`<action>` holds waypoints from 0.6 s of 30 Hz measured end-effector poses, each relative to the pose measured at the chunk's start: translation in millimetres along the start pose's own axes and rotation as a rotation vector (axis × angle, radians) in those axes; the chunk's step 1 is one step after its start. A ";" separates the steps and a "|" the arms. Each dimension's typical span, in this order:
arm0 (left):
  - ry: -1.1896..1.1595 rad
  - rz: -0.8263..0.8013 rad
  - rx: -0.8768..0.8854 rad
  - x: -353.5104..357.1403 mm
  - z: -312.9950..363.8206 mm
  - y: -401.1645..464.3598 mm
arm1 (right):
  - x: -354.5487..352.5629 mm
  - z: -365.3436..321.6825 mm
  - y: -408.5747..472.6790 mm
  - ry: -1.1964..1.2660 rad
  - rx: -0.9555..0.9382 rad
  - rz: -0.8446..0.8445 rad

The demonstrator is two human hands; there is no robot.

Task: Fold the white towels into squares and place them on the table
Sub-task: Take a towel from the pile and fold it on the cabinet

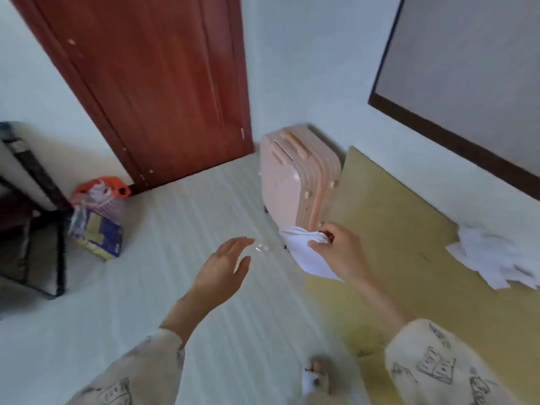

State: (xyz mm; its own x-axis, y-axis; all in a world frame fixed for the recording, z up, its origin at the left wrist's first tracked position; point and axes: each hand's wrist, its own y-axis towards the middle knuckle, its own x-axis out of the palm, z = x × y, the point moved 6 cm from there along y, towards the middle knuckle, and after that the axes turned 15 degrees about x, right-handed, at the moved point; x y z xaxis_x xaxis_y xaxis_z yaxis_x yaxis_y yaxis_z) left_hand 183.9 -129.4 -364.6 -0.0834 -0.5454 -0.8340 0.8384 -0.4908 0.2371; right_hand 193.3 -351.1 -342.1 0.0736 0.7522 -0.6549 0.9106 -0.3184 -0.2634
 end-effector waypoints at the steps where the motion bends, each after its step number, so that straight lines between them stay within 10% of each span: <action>1: 0.028 0.043 -0.041 -24.4 -18.5 -17.1 | 22.9 -29.0 -4.1 0.000 -0.051 -0.045; 18: 0.140 0.549 -0.742 -301.2 -314.0 -257.3 | 410.3 -420.7 -88.1 -0.092 -0.751 -0.783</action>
State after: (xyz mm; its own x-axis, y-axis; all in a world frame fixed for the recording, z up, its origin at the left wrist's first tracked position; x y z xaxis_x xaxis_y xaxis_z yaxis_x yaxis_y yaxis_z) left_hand 162.4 374.6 -331.0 0.4519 -0.4618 -0.7632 0.8747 0.3974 0.2774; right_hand 314.3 228.3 -289.6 -0.6376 0.5368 -0.5526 0.7099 0.6880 -0.1508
